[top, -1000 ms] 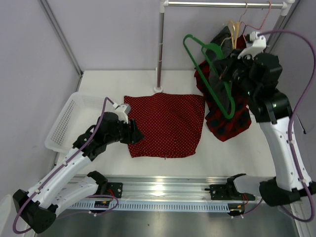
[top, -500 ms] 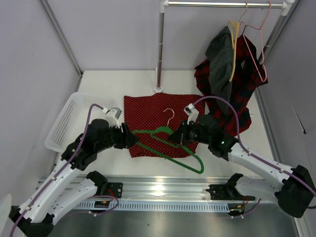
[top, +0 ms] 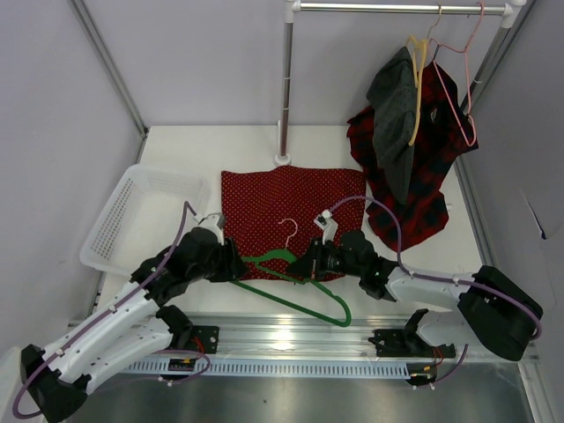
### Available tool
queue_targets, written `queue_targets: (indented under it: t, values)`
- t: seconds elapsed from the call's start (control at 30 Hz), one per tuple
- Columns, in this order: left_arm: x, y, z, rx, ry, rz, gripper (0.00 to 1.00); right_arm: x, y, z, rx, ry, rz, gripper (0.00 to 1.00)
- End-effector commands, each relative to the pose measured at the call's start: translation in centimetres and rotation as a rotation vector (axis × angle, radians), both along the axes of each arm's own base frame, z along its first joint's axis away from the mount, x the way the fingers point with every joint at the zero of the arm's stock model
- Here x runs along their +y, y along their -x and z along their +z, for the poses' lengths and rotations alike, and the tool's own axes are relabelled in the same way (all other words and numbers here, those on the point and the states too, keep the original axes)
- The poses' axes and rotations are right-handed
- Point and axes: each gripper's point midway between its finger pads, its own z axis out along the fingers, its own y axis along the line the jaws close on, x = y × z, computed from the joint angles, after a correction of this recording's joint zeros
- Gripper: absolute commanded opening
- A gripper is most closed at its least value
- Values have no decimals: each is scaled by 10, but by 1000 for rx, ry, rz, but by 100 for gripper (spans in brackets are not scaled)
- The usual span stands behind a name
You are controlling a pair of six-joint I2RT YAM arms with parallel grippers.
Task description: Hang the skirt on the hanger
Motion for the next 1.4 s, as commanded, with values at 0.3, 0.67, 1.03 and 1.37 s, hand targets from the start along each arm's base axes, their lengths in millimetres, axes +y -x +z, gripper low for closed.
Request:
queue_targets:
  t: [0.3,0.67,1.03,1.37]
  values:
    - [14,-6,-60,74,-49,199,55,3,-3,-16,-107,-20,31,0]
    - [16,-16,-86,86,-89,252,56,-6,-10,-35,-143,80,4,0]
    - [11,-33,-94,71,-131,277,47,-15,-11,-53,-139,149,-3,0]
    - [7,-36,-89,61,-154,228,15,-18,-12,-67,-125,200,5,0]
